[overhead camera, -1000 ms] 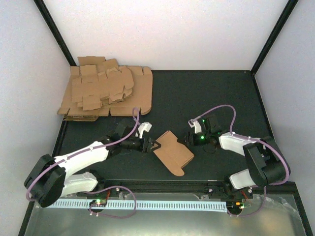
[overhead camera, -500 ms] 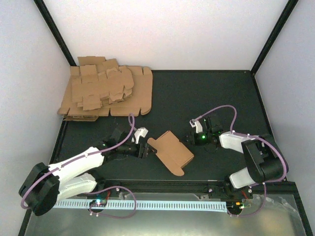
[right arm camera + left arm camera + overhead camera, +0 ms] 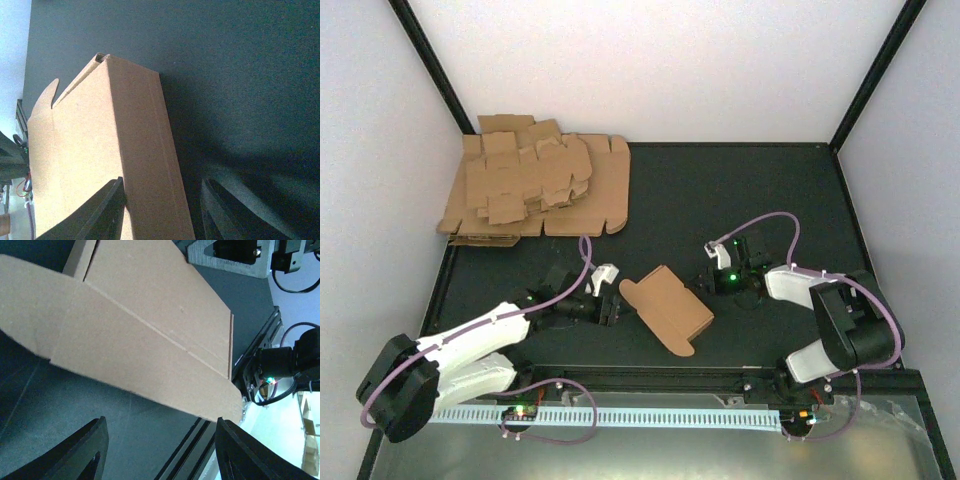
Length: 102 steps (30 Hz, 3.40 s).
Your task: Fold the paper box
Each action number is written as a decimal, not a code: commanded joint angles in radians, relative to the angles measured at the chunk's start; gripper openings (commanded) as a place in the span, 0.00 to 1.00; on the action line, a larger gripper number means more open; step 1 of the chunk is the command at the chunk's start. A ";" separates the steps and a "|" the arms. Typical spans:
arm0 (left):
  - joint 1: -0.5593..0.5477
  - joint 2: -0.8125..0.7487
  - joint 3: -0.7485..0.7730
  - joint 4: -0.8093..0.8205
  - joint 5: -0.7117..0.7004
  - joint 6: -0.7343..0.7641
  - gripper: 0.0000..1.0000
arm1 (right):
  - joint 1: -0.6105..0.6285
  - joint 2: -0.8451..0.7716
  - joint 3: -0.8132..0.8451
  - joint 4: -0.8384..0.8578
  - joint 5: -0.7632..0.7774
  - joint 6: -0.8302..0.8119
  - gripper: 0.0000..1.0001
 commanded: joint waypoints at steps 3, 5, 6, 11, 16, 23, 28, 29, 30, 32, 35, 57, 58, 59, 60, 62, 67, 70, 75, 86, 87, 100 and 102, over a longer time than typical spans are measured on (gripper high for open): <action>-0.005 0.003 -0.038 0.085 0.062 -0.034 0.61 | -0.015 0.009 0.014 -0.045 0.085 0.000 0.44; -0.005 0.015 -0.050 0.116 0.067 -0.045 0.61 | -0.035 0.010 0.014 -0.053 0.101 0.005 0.41; -0.006 0.016 -0.056 0.129 0.063 -0.051 0.61 | -0.046 0.013 0.016 -0.061 0.104 0.002 0.39; -0.006 0.029 -0.066 0.182 0.049 -0.067 0.60 | -0.065 0.007 0.021 -0.095 0.120 -0.027 0.38; -0.020 0.131 -0.052 0.295 0.057 -0.080 0.60 | -0.065 -0.005 0.024 -0.090 0.110 -0.030 0.39; -0.091 0.462 0.025 0.554 0.056 -0.113 0.51 | -0.065 0.000 0.038 -0.095 0.094 -0.038 0.39; -0.125 0.554 0.100 0.633 0.045 -0.133 0.50 | -0.065 -0.003 0.046 -0.104 0.089 -0.048 0.39; -0.127 0.560 0.114 0.626 0.045 -0.129 0.50 | -0.065 -0.004 0.047 -0.105 0.088 -0.049 0.39; -0.129 0.562 0.124 0.620 0.042 -0.127 0.50 | -0.066 -0.007 0.046 -0.109 0.087 -0.048 0.40; -0.131 0.552 0.132 0.600 0.029 -0.118 0.50 | -0.065 -0.023 0.047 -0.111 0.087 -0.048 0.42; -0.131 0.537 0.148 0.553 0.015 -0.095 0.50 | -0.065 -0.078 0.046 -0.121 0.101 -0.036 0.45; -0.094 0.459 0.129 0.423 -0.066 -0.029 0.49 | -0.065 -0.198 0.001 -0.219 0.217 -0.017 0.55; -0.090 0.450 0.123 0.414 -0.071 -0.025 0.49 | -0.065 -0.211 0.001 -0.221 0.221 -0.017 0.55; -0.089 0.443 0.119 0.403 -0.076 -0.022 0.49 | -0.065 -0.223 -0.001 -0.221 0.218 -0.019 0.55; -0.088 0.441 0.114 0.394 -0.080 -0.019 0.49 | -0.065 -0.233 -0.002 -0.220 0.215 -0.019 0.55; -0.088 0.437 0.102 0.385 -0.084 -0.019 0.47 | -0.065 -0.246 -0.005 -0.220 0.200 -0.020 0.55; -0.086 0.418 0.070 0.377 -0.099 -0.023 0.47 | -0.062 -0.231 -0.024 -0.192 0.116 -0.027 0.54; -0.086 0.426 0.067 0.376 -0.096 -0.022 0.46 | -0.061 -0.212 -0.039 -0.176 0.112 -0.025 0.52; -0.086 0.444 0.062 0.387 -0.092 -0.026 0.45 | -0.061 -0.192 -0.042 -0.183 0.161 -0.014 0.47; -0.086 0.502 0.061 0.433 -0.057 -0.039 0.44 | -0.063 -0.249 -0.065 -0.160 0.185 0.024 0.43; -0.086 0.506 0.063 0.435 -0.054 -0.038 0.43 | -0.063 -0.269 -0.067 -0.161 0.184 0.026 0.45; -0.086 0.513 0.065 0.437 -0.049 -0.037 0.43 | -0.077 -0.289 -0.070 -0.181 0.255 0.031 0.37; -0.086 0.511 0.065 0.437 -0.050 -0.037 0.43 | -0.082 -0.279 -0.077 -0.173 0.258 0.032 0.35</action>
